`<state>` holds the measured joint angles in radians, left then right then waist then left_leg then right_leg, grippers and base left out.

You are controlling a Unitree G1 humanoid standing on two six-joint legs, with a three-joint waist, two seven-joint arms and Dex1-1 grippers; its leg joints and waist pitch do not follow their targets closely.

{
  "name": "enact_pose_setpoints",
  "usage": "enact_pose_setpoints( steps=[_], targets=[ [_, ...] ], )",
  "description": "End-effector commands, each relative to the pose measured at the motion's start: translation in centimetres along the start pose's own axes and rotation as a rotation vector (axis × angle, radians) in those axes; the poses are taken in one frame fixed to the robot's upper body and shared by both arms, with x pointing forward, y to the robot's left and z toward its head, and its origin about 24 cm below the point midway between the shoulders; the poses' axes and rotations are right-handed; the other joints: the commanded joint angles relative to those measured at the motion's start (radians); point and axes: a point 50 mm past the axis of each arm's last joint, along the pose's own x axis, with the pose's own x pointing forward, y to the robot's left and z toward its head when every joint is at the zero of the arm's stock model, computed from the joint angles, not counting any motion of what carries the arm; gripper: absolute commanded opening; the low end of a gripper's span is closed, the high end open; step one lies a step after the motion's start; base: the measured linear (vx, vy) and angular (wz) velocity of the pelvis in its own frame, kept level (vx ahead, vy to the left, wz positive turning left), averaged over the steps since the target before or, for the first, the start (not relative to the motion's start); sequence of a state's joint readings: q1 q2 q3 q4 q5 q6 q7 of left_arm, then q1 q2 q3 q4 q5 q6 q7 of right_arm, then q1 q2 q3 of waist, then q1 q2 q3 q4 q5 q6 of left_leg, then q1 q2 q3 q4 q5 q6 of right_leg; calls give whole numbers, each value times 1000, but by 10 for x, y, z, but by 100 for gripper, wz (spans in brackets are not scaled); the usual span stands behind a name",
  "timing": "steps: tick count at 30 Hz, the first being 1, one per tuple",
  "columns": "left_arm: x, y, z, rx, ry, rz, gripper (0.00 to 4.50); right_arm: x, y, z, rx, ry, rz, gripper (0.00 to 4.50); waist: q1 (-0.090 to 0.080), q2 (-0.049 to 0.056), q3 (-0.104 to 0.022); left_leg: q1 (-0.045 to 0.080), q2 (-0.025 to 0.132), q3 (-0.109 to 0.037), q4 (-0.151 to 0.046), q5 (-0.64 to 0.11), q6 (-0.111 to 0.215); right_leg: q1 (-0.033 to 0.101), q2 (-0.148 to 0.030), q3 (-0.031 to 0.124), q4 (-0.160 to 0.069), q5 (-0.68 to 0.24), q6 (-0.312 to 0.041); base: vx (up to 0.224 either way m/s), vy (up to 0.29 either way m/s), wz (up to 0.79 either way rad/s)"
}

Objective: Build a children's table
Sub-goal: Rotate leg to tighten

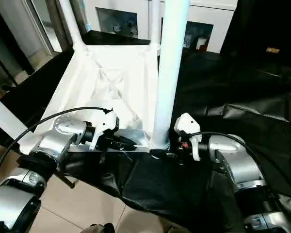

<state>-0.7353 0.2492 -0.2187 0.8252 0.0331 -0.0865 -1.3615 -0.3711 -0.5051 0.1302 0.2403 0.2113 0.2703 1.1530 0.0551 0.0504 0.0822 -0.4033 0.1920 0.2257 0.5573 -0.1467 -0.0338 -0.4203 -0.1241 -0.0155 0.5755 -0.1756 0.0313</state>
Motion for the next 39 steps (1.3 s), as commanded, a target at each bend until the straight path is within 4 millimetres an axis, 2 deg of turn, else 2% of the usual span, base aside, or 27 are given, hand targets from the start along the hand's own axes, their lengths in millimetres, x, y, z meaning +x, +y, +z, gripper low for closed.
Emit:
enact_pose_setpoints(
  steps=[1, 5, 8, 9, 10, 11, 12, 13, 14, 15, 16, 17, 20, 21, 24, 25, 26, 27, 30, 32, 34, 36, 37, 39],
  targets=[
    [2, -4, 2, -9, -71, -26, 0, 3, 5, -4, 20, 6, 34, 342, 1, -28, -68, 27, 32, -13, -50, -212, 115, 44, -8, 6, -52, -127, -281, 0, 0, 0],
    [2, -4, 0, -18, -79, 1, 0, 8, 11, -8, 38, -7, 39, 304, 3, -29, -70, 26, 32, -12, -47, -198, 127, 44, -7, 6, -49, -103, -285, 0, 0, 0],
    [4, -1, 1, -22, -87, 44, 0, 11, 12, -11, 59, -20, -3, 289, 3, -27, -68, 27, 32, -14, -50, -223, 115, 43, -7, 6, -53, -152, -275, 0, 0, 0],
    [6, 0, 2, -22, -86, 74, 0, 14, 11, -14, 69, -21, -44, 289, 1, -33, -69, 27, 32, -13, -51, -233, 108, 42, -7, 6, -55, -171, -269, 0, 0, 0],
    [10, 4, 3, -26, -82, 127, 0, 18, 7, -18, 88, -15, -127, 278, 2, -30, -68, 27, 32, -15, -52, -239, 104, 42, -8, 6, -55, -183, -267, 0, 0, 0],
    [18, 10, 6, -41, -86, 216, 0, 26, 0, -25, 134, -7, -259, 277, -8, -29, -65, 25, 30, -16, -56, -275, 78, 35, -7, 7, -61, -237, -251, 0, 0, 0],
    [20, 11, 7, -46, -91, 237, 0, 28, -1, -26, 142, -6, -289, 276, -11, -27, -63, 27, 28, -18, -59, -293, 63, 34, -8, 6, -64, -268, -243, 0, 0, 0],
    [24, 12, 10, -54, -102, 257, 0, 33, -3, -27, 162, -10, -343, 276, -23, -30, -64, 24, 25, -22, -62, -320, 34, 38, -9, 5, -68, -323, -220, 0, 0, 0],
    [28, 13, 12, -58, -109, 276, 0, 37, -4, -27, 184, -17, -393, 275, -25, -30, -64, 26, 24, -23, -63, -332, 27, 37, -9, 4, -72, -349, -209, 0, 0, 0],
    [35, 15, 16, -60, -112, 314, 0, 44, -6, -28, 221, -26, -461, 275, -27, -22, -63, 33, 25, -23, -64, -357, 19, 29, -9, 7, -79, -381, -193, 0, 0, 0],
    [38, 16, 18, -66, -116, 330, 0, 48, -6, -29, 241, -31, -496, 274, -31, -24, -62, 35, 24, -23, -64, -372, 17, 25, -7, 7, -83, -399, -187, 0, 0, 0],
    [43, 16, 20, -72, -123, 337, 0, 53, -6, -29, 260, -34, -522, 273, -31, -27, -64, 32, 21, -25, -64, -376, 14, 29, -8, 6, -84, -416, -171, 0, 0, 0],
    [57, 16, 28, -90, -148, 368, 0, 68, -3, -27, 293, -39, -585, 273, -30, -16, -66, 34, 22, -24, -65, -365, 11, 25, -4, 8, -84, -374, -169, 0, 0, 0],
    [60, 16, 30, -93, -152, 375, 0, 72, -2, -26, 300, -39, -601, 273, -32, -20, -67, 29, 20, -25, -66, -361, 9, 28, -3, 6, -82, -364, -165, 0, 0, 0],
    [70, 14, 36, -80, -162, 368, 0, 87, 4, -16, 254, -72, -567, 273, -30, -14, -68, 32, 20, -25, -65, -367, 18, 28, -3, 6, -83, -351, -162, 0, 0, 0],
    [72, 14, 37, -74, -163, 362, 0, 90, 5, -13, 257, -98, -550, 307, -32, -15, -69, 28, 19, -24, -65, -364, 25, 29, -4, 6, -84, -343, -162, 0, 0, 0],
    [73, 14, 37, -70, -161, 361, 0, 90, 5, -11, 263, -114, -546, 307, -31, -15, -70, 28, 18, -25, -64, -360, 29, 31, -4, 6, -84, -340, -161, 0, 0, 0],
    [74, 13, 38, -67, -161, 358, 0, 91, 5, -10, 265, -124, -543, 342, -31, -14, -70, 28, 19, -25, -64, -357, 35, 30, -4, 6, -83, -339, -161, 0, 0, 0],
    [70, 9, 34, -53, -170, 298, 0, 79, 3, -6, 189, -122, -465, 355, -29, -7, -71, 28, 20, -24, -64, -346, 42, 32, -4, 5, -82, -313, -167, 0, 0, 0],
    [67, 7, 31, -49, -168, 266, 0, 71, 2, -5, 143, -102, -411, 369, -27, -10, -73, 28, 21, -23, -61, -333, 51, 36, -2, 5, -78, -274, -176, 0, 0, 0],
    [62, 5, 27, -44, -157, 225, 0, 59, 2, -5, 104, -85, -344, 369, -25, -11, -75, 24, 20, -22, -58, -308, 68, 41, -5, 4, -75, -242, -189, 0, 0, 0],
    [55, 3, 22, -44, -137, 181, 0, 47, -1, -4, 88, -85, -302, 369, -19, -13, -77, 26, 23, -19, -52, -271, 94, 42, -4, 4, -71, -195, -207, 0, 0, 0],
    [49, 2, 18, -41, -120, 145, 0, 39, -3, -2, 72, -86, -278, 369, -13, -10, -81, 23, 23, -17, -47, -229, 117, 46, -4, 2, -62, -143, -232, 0, 0, 0],
    [47, 1, 16, -40, -116, 126, 0, 35, -3, -2, 64, -83, -257, 369, -12, -12, -80, 21, 24, -15, -45, -217, 129, 45, -3, 0, -59, -124, -245, 0, 0, 0]
  ],
)
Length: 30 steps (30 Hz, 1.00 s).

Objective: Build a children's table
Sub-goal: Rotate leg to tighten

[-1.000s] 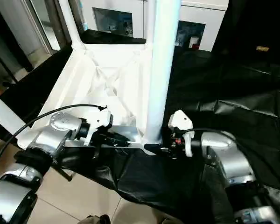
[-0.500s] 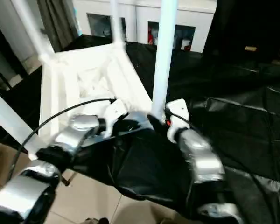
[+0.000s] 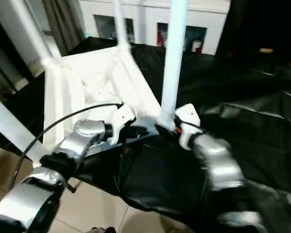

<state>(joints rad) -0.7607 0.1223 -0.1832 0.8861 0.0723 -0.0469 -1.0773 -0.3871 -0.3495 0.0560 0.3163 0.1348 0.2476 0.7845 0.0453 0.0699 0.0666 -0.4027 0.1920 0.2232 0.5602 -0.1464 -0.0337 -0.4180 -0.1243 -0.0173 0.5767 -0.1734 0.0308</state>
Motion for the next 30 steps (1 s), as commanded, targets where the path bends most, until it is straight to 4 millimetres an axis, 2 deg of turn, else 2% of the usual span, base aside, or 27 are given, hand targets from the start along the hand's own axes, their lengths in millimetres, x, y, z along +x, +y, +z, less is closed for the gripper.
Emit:
enact_pose_setpoints(
  steps=[1, 2, 3, 5, 11, 14, 18, 20, 21, 22, 24, 26, 28, 30],
  targets=[
    [9, -12, 6, 18, -63, -117, 0, 5, 17, 1, -10, -1, 156, 369, 1, -31, -65, 22, 26, -12, -47, -211, 134, 43, -4, 2, -60, -123, -253, 0, 0, 0],
    [2, -13, 2, 22, -49, -158, 0, -4, 17, 2, -30, 15, 232, 369, 5, -29, -65, 24, 28, -12, -48, -212, 134, 42, -4, 2, -60, -131, -257, 0, 0, 0],
    [-2, -13, 0, 24, -41, -180, 0, -8, 16, 2, -40, 24, 260, 369, 9, -33, -64, 24, 29, -13, -48, -215, 135, 45, -4, 2, -58, -133, -256, 0, 0, 0],
    [-9, -13, -3, 37, -28, -215, 0, -14, 12, 3, -59, 37, 284, 369, 10, -31, -63, 24, 30, -14, -50, -227, 134, 43, -5, 3, -58, -149, -257, 0, 0, 0],
    [-26, -8, -7, 49, 7, -241, 0, -23, 8, 4, -81, 60, 339, 369, 9, -33, -58, 26, 31, -14, -55, -274, 102, 39, -7, 6, -64, -218, -250, 0, 0, 0],
    [-30, -6, -6, 53, 8, -241, 0, -23, 10, 4, -72, 55, 355, 345, 8, -34, -59, 26, 30, -14, -54, -263, 98, 39, -7, 6, -61, -198, -253, 0, 0, 0],
    [-31, -6, -5, 50, -1, -241, 0, -23, 14, 3, -59, 50, 372, 311, 8, -37, -60, 24, 30, -13, -51, -240, 110, 41, -5, 5, -57, -156, -265, 0, 0, 0],
    [-29, -6, -4, 38, -21, -234, 0, -22, 17, 1, -46, 43, 375, 303, 8, -37, -59, 25, 30, -12, -51, -239, 112, 40, -6, 5, -58, -163, -265, 0, 0, 0],
    [-26, -6, -3, 31, -38, -218, 0, -20, 18, 0, -24, 28, 355, 295, 9, -36, -59, 25, 30, -12, -52, -240, 111, 40, -7, 6, -58, -169, -265, 0, 0, 0],
    [-25, -6, -3, 29, -41, -212, 0, -19, 19, -1, -18, 26, 345, 286, 8, -41, -58, 24, 30, -12, -51, -241, 112, 40, -6, 6, -59, -172, -263, 0, 0, 0],
    [-22, -5, -2, 23, -42, -181, 0, -15, 18, -4, 1, 29, 284, 276, 7, -40, -58, 24, 30, -12, -52, -245, 109, 38, -6, 6, -60, -190, -256, 0, 0, 0],
    [-19, -4, -2, 19, -43, -153, 0, -12, 17, -7, 10, 33, 242, 274, 4, -41, -55, 25, 29, -14, -57, -269, 93, 37, -6, 5, -65, -242, -242, 0, 0, 0],
    [-5, 1, 2, -13, -58, -15, 0, 5, 11, -16, 51, 46, 21, 273, -11, -40, -52, 25, 25, -16, -61, -313, 57, 31, -6, 6, -70, -304, -222, 0, 0, 0],
    [-2, 2, 2, -16, -55, 12, 0, 9, 11, -17, 63, 43, -26, 272, -21, -41, -52, 24, 22, -19, -63, -328, 37, 30, -7, 5, -74, -343, -204, 0, 0, 0]
  ],
)
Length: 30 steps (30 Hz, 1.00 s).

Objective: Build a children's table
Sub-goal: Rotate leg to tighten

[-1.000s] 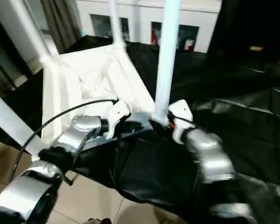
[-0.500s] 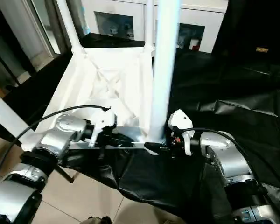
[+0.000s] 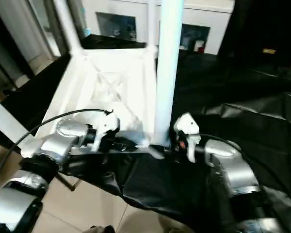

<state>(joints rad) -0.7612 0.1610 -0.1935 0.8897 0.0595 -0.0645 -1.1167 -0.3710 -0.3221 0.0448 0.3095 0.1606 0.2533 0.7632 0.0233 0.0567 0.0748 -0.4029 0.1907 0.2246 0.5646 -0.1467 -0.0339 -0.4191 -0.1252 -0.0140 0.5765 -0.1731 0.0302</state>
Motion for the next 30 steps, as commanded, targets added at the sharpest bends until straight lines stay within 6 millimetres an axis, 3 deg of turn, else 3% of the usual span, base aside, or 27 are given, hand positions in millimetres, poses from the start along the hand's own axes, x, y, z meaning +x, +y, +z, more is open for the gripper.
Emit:
enact_pose_setpoints(
  steps=[1, 2, 3, 6, 7, 10, 11, 12, 14, 18, 23, 25, 27, 28, 30],
  targets=[
    [17, 0, 8, -30, -61, 92, 0, 16, 4, -15, 72, 48, -138, 272, -6, -29, -58, 24, 23, -22, -69, -342, 30, 30, -5, 3, -79, -373, -182, 0, 0, 0],
    [22, 0, 10, -33, -62, 119, 0, 21, 5, -15, 106, 35, -191, 272, -6, -25, -57, 32, 23, -21, -69, -362, 29, 22, -4, 4, -85, -393, -179, 0, 0, 0],
    [29, 0, 14, -47, -76, 144, 0, 28, 8, -15, 135, 24, -225, 272, -11, -25, -61, 32, 21, -23, -68, -368, 21, 24, -5, 4, -84, -396, -176, 0, 0, 0],
    [40, -2, 21, -66, -100, 173, 0, 39, 17, -14, 159, 18, -259, 272, -16, -27, -59, 28, 21, -23, -70, -350, 24, 26, -1, 3, -84, -365, -171, 0, 0, 0],
    [47, -5, 26, -66, -108, 173, 0, 46, 25, -14, 156, 22, -246, 272, -18, -19, -62, 26, 20, -23, -70, -347, 29, 29, -1, 2, -83, -344, -171, 0, 0, 0],
    [55, -8, 31, -54, -111, 174, 0, 53, 35, -11, 125, 12, -209, 272, -18, -21, -63, 26, 20, -22, -68, -343, 39, 29, 0, 2, -83, -315, -176, 0, 0, 0],
    [57, -9, 32, -51, -114, 167, 0, 55, 39, -10, 129, -6, -180, 327, -18, -20, -63, 25, 19, -22, -67, -341, 50, 32, -2, 2, -83, -309, -178, 0, 0, 0],
    [57, -9, 32, -48, -116, 162, 0, 54, 39, -9, 130, -14, -173, 327, -18, -20, -63, 25, 19, -22, -67, -341, 50, 32, -2, 2, -83, -309, -178, 0, 0, 0],
    [56, -9, 32, -47, -120, 145, 0, 51, 36, -7, 134, -28, -152, 343, -16, -16, -62, 24, 20, -23, -69, -340, 60, 32, -2, 1, -83, -310, -179, 0, 0, 0],
    [44, -10, 23, -44, -109, 61, 0, 35, 25, -2, 51, -35, -65, 378, -15, -17, -63, 24, 21, -23, -68, -343, 67, 35, -3, 1, -83, -303, -182, 0, 0, 0],
    [29, -10, 12, -22, -79, -32, 0, 13, 23, -1, -27, -4, 125, 378, -2, -18, -66, 19, 23, -18, -59, -271, 112, 44, -3, -1, -71, -200, -217, 0, 0, 0],
    [14, -10, 6, -7, -58, -114, 0, -4, 21, -1, -75, 38, 231, 378, 8, -18, -65, 21, 28, -16, -58, -250, 129, 45, -3, 0, -67, -177, -232, 0, 0, 0],
    [3, -10, 1, 11, -34, -178, 0, -15, 17, -1, -97, 66, 290, 378, 13, -22, -66, 21, 29, -15, -57, -244, 130, 45, -3, 0, -65, -174, -242, 0, 0, 0],
    [-1, -9, 0, 12, -27, -185, 0, -18, 16, -1, -103, 74, 301, 378, 15, -18, -66, 23, 31, -15, -58, -247, 129, 42, -5, 1, -64, -173, -252, 0, 0, 0],
    [-6, -8, -1, 4, -21, -201, 0, -22, 13, -1, -117, 83, 308, 378, 16, -19, -66, 25, 32, -14, -58, -250, 122, 40, -3, 1, -62, -167, -263, 0, 0, 0]
  ],
)
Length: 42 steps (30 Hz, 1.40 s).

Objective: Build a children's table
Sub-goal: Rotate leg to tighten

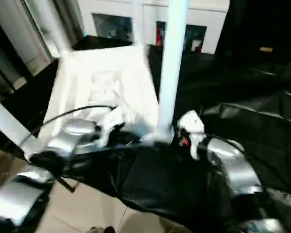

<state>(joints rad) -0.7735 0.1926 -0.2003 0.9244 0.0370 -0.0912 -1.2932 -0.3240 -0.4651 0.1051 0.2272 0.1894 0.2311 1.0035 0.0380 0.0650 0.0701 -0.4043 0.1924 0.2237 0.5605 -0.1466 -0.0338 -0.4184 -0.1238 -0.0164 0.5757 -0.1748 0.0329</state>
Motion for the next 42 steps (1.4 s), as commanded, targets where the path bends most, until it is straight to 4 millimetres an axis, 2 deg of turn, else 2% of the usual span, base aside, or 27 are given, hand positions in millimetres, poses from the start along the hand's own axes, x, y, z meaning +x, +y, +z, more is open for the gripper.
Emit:
enact_pose_setpoints(
  steps=[1, 6, 7, 8, 11, 12, 15, 16, 18, 20, 22, 23, 24, 26, 30, 31, 33, 34, 35, 36, 38, 42],
  targets=[
    [1, -4, 3, 7, -21, -58, 0, 3, 8, -1, -6, 9, 73, 378, 2, -29, -60, 26, 31, -14, -55, -251, 119, 40, -4, 3, -59, -165, -268, 0, 0, 0],
    [-9, -3, 3, 17, -21, -84, 0, -4, 9, 1, -9, 23, 129, 378, 3, -32, -56, 28, 32, -13, -58, -278, 107, 39, -6, 5, -62, -190, -268, 0, 0, 0],
    [-9, -3, 3, 18, -22, -82, 0, -4, 9, 1, -7, 23, 135, 363, 2, -39, -58, 27, 32, -12, -57, -278, 103, 40, -7, 6, -62, -191, -268, 0, 0, 0],
    [-9, -3, 3, 19, -23, -81, 0, -4, 9, 1, -6, 23, 139, 346, 4, -37, -57, 27, 32, -13, -57, -275, 102, 40, -8, 6, -60, -191, -269, 0, 0, 0],
    [-9, -3, 4, 16, -32, -80, 0, -3, 11, 1, 1, 16, 152, 333, 5, -39, -58, 27, 31, -13, -55, -260, 104, 40, -8, 6, -59, -178, -270, 0, 0, 0],
    [-8, -3, 4, 16, -40, -77, 0, -2, 12, 1, 5, 11, 155, 310, 5, -39, -59, 27, 31, -12, -54, -250, 107, 41, -8, 6, -58, -166, -273, 0, 0, 0],
    [-2, -4, 6, 18, -59, -65, 0, 3, 16, -2, 25, -1, 139, 298, 5, -41, -62, 25, 30, -12, -51, -234, 116, 43, -8, 5, -55, -151, -276, 0, 0, 0],
    [-2, -4, 6, 18, -60, -63, 0, 4, 16, -2, 28, -3, 134, 282, 5, -42, -62, 24, 30, -12, -51, -233, 117, 43, -8, 5, -56, -159, -274, 0, 0, 0],
    [2, -4, 7, 17, -67, -39, 0, 7, 14, -5, 60, -8, 76, 278, 4, -39, -61, 24, 30, -13, -53, -240, 113, 41, -7, 5, -57, -179, -270, 0, 0, 0],
    [9, 0, 9, 2, -75, 23, 0, 13, 7, -11, 94, -3, -48, 277, 1, -38, -61, 26, 29, -13, -54, -260, 97, 38, -7, 5, -60, -207, -264, 0, 0, 0],
    [17, 3, 12, -13, -87, 93, 0, 19, 2, -14, 122, -2, -160, 273, -13, -42, -59, 21, 24, -19, -59, -295, 62, 40, -9, 4, -66, -286, -233, 0, 0, 0],
    [23, 5, 15, -15, -91, 146, 0, 25, 1, -15, 147, -11, -216, 273, -13, -40, -59, 24, 23, -19, -60, -306, 57, 38, -9, 3, -70, -309, -224, 0, 0, 0],
    [27, 7, 17, -14, -96, 191, 0, 30, 1, -16, 168, -17, -261, 273, -16, -41, -57, 32, 24, -18, -59, -336, 47, 30, -8, 6, -78, -348, -211, 0, 0, 0],
    [37, 9, 22, -33, -118, 254, 0, 40, 2, -17, 220, -24, -335, 272, -20, -39, -58, 32, 21, -20, -60, -346, 35, 29, -8, 6, -82, -384, -192, 0, 0, 0],
    [64, 9, 35, -48, -124, 356, 0, 76, 13, -12, 251, -14, -440, 272, -33, -39, -58, 29, 18, -22, -63, -356, 20, 26, -3, 4, -84, -390, -170, 0, 0, 0],
    [64, 9, 36, -49, -125, 357, 0, 78, 14, -11, 247, -14, -439, 272, -34, -35, -61, 31, 17, -23, -63, -355, 22, 28, -4, 4, -85, -390, -165, 0, 0, 0],
    [68, 9, 38, -51, -129, 359, 0, 83, 16, -8, 237, -16, -435, 272, -36, -38, -60, 29, 17, -23, -62, -358, 32, 28, -3, 4, -87, -386, -162, 0, 0, 0],
    [68, 9, 39, -45, -126, 357, 0, 84, 17, -5, 254, -47, -414, 307, -35, -38, -62, 27, 17, -23, -61, -348, 42, 31, -4, 5, -86, -372, -160, 0, 0, 0],
    [68, 8, 39, -43, -125, 354, 0, 84, 17, -4, 255, -54, -409, 307, -34, -37, -62, 27, 17, -23, -61, -343, 47, 31, -4, 5, -86, -366, -161, 0, 0, 0],
    [67, 8, 38, -39, -124, 348, 0, 82, 17, -3, 260, -72, -386, 342, -35, -36, -63, 26, 17, -22, -60, -336, 55, 31, -4, 5, -85, -352, -165, 0, 0, 0],
    [62, 8, 36, -28, -120, 310, 0, 76, 17, 0, 233, -90, -333, 344, -33, -34, -65, 26, 18, -22, -59, -326, 63, 32, -4, 5, -83, -330, -172, 0, 0, 0],
    [50, 6, 28, 2, -95, 216, 0, 60, 15, 2, 141, -75, -220, 378, -28, -36, -69, 23, 19, -20, -54, -284, 93, 41, -5, 4, -75, -250, -195, 0, 0, 0]
  ],
)
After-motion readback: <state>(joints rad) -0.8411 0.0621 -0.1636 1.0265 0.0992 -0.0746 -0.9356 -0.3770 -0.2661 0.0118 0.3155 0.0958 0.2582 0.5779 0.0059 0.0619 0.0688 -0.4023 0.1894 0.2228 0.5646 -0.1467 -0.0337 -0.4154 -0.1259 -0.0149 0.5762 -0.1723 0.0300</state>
